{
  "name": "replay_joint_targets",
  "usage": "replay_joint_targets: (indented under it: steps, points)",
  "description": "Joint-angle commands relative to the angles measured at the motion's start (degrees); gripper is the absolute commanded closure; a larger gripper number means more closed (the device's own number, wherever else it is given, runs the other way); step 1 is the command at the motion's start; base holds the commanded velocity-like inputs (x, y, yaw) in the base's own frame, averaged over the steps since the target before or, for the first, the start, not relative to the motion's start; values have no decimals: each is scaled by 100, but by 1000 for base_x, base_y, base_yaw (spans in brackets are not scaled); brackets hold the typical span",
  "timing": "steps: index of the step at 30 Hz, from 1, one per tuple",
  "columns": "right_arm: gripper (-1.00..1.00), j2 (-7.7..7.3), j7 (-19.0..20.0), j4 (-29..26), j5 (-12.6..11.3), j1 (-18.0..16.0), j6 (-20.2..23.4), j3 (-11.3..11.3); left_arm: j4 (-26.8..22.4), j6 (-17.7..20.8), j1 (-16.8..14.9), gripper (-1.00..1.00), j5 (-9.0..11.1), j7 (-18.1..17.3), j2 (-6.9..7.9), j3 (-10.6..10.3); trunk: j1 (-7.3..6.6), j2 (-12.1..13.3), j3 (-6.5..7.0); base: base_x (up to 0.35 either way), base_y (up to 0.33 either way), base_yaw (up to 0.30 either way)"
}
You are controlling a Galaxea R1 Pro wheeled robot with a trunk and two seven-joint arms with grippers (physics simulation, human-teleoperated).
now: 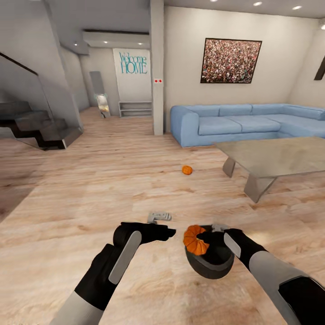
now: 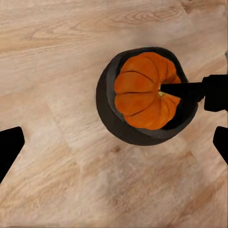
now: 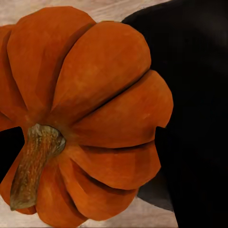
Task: Place each of the two pumpkins and all three candles from the living room inside a cabinet in the living room (use any cabinet), then make sure every cabinet is closed, and position the cauldron so it is next to a table in the living room.
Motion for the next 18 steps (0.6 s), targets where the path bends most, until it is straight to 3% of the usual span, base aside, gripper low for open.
replay_joint_targets:
  steps: [1, 5, 18]
  points:
    - [100, -5, -7, -11, -23, -3, -63, 18, -2, 12, -4, -100, 58, 58, 2, 9, 0, -2, -5, 186, 317, 289]
    - [100, -5, -11, -11, -23, -3, -188, 25, -2, 12, -4, -100, 61, 57, 5, 135, 0, -2, -5, 199, 311, 170]
    - [100, -5, -12, -3, -18, -3, -223, 34, -2, 12, -4, -100, 57, 56, 6, 167, 0, -2, -5, 208, 306, 9]
